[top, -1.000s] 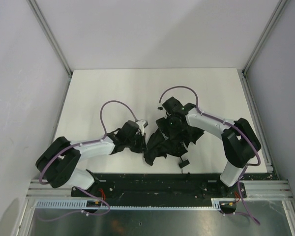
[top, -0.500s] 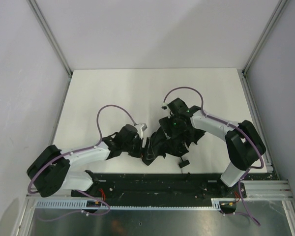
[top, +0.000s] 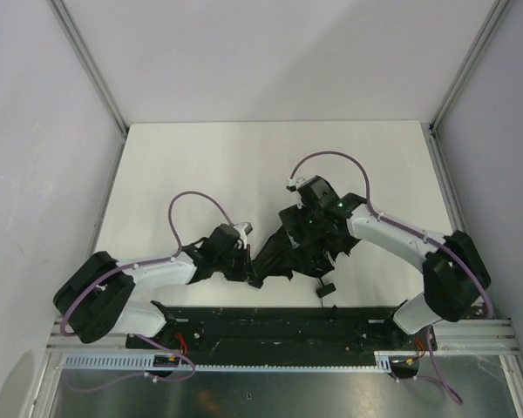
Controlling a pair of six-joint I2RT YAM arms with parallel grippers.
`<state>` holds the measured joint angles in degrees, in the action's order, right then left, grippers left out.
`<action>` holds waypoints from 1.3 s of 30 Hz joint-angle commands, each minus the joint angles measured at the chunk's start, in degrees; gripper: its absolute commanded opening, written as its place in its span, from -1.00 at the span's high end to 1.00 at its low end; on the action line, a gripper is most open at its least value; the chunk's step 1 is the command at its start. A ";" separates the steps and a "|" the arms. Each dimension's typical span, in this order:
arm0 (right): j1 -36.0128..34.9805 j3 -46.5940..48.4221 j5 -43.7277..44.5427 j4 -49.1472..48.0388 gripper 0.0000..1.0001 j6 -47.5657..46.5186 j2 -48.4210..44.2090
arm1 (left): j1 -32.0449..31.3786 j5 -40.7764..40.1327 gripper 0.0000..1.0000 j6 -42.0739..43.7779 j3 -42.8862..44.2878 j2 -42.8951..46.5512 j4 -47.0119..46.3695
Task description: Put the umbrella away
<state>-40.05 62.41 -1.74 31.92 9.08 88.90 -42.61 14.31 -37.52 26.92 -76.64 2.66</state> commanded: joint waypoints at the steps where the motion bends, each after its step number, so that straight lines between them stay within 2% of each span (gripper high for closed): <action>1: -2.93 0.40 5.87 1.49 -0.99 5.67 -7.82 | 0.73 -1.76 1.00 1.33 -1.47 0.93 2.14; 4: -2.40 0.27 7.68 2.31 -0.99 7.00 -8.22 | 0.70 -1.08 1.00 1.73 -0.95 1.56 2.14; 8: -0.95 -0.06 6.42 1.56 -0.99 6.87 -5.30 | 0.69 -0.23 1.00 1.77 -0.58 1.50 2.07; 13: -0.48 -0.35 9.40 1.22 -0.99 10.01 -1.18 | 0.70 -0.59 1.00 1.22 -1.40 2.52 2.07; 24: -1.50 -2.57 0.31 -4.73 -0.99 11.11 6.71 | 0.75 -0.14 1.00 1.28 -1.96 3.15 1.68; 34: -4.99 -4.45 6.15 -6.19 -0.98 11.77 17.25 | 0.71 -1.11 1.00 0.75 -3.23 3.13 0.50; 37: -5.02 -5.92 6.62 -6.27 -0.92 11.29 18.30 | 0.77 -1.78 1.00 0.29 -3.97 3.63 0.47; 39: -4.55 -7.35 4.94 -7.49 -0.80 10.71 18.54 | 0.77 -2.41 1.00 -0.11 -4.53 4.05 0.43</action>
<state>-44.58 60.82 6.28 25.52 19.44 100.86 -42.22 14.26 -37.56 24.47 -73.82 1.83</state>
